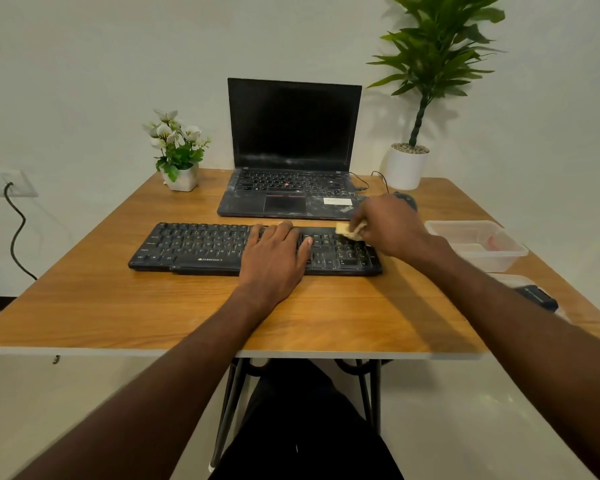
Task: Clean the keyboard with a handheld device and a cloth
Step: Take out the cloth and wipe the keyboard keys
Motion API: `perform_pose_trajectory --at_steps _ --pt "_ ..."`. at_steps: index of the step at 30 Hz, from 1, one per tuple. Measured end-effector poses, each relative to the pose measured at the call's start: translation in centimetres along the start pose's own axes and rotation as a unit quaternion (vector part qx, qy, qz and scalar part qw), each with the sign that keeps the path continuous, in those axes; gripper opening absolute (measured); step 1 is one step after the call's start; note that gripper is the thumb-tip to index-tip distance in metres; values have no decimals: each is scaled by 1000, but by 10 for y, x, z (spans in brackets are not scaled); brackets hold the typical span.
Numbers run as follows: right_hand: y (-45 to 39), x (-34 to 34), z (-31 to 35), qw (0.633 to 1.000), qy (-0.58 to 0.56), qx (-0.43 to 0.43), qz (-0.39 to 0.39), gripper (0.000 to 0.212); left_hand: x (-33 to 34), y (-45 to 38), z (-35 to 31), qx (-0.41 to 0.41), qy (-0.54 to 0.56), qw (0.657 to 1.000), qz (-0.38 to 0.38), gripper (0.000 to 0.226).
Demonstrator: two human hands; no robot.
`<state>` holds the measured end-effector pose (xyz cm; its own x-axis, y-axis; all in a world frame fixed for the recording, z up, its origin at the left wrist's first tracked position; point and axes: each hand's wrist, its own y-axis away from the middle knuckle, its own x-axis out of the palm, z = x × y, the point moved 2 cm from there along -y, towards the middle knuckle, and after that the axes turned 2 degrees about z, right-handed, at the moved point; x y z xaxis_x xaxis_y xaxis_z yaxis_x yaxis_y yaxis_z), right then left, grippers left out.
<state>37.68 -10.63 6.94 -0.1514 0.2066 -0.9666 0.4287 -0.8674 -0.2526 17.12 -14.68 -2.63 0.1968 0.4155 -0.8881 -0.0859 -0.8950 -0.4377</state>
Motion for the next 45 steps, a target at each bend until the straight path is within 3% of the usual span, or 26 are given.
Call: perform_pose_trajectory --at_steps 2,5,10,14,16,20,23,27,32,39,45 --pt "-1 0 15 999 -42 -32 -6 25 0 -1 0 0 -5 1000 -4 54" --pt "2 12 28 997 -10 -68 40 24 -1 1 -1 -9 -9 1000 -5 55" --pt "-9 -5 13 995 12 -30 96 17 0 1 -1 -10 -5 1000 -2 49" --pt "-8 1 18 998 3 -39 56 21 0 0 1 -21 -9 1000 -4 47" --pt "4 5 18 996 -7 -64 68 22 2 0 1 -23 -10 1000 -6 47" --pt "0 -3 8 995 41 -31 92 19 3 0 1 -11 -2 1000 -4 49" --pt "-8 -1 25 997 52 -38 39 20 1 0 2 -13 -3 1000 -5 49" --pt "4 7 24 997 -8 -44 68 22 0 1 0 -16 -4 1000 -1 49" --pt "1 -10 15 992 50 1 115 18 0 2 1 -15 2 1000 1 51" --pt "6 -3 23 994 29 -18 106 22 -1 3 0 -14 1 1000 3 52" --pt "9 1 20 995 21 69 65 14 -5 3 -1 -6 6 1000 6 50"
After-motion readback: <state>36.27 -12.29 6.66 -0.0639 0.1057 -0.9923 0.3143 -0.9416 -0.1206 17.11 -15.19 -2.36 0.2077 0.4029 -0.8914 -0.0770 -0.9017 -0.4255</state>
